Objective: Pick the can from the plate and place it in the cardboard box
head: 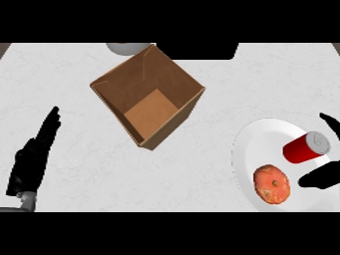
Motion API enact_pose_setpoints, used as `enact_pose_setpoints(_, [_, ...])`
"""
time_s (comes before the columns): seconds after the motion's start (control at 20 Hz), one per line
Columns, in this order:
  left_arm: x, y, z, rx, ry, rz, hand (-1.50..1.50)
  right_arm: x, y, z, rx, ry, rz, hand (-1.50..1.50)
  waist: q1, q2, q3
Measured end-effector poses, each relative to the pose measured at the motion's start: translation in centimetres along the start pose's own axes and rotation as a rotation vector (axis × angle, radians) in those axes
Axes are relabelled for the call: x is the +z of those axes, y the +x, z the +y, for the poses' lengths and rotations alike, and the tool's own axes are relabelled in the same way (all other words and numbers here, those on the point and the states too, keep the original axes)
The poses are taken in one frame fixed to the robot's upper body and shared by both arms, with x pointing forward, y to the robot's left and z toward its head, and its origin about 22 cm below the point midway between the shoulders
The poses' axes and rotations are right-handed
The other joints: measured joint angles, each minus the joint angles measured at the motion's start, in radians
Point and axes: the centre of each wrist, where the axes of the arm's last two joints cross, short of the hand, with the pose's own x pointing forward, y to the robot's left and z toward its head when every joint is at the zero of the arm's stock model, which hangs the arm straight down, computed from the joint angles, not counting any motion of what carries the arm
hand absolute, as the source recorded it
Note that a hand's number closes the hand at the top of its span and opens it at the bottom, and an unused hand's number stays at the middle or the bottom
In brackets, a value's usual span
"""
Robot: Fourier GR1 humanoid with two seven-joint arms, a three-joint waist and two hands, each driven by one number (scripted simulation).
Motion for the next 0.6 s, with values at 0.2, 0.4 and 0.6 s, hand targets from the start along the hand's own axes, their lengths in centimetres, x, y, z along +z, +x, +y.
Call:
enact_pose_setpoints(0.2, [0.1,0.2,0.0,0.001,-0.002,-0.001,0.0,0.0,0.5,0.4,-0.007,-0.006,0.0,-1.5,0.0,0.0,0.0])
enact_pose_setpoints(0.4, [0.1,0.4,-0.2,0.003,-0.003,-0.002,0.0,-1.0,1.1,1.3,-0.007,-0.003,0.007,-1.5,0.002,0.0,0.0])
enact_pose_setpoints(0.6, [-0.3,0.1,-0.4,0.002,0.0,-0.003,0.0,-1.3,0.3,1.5,-0.002,0.008,0.013,-1.5,0.0,0.0,0.0])
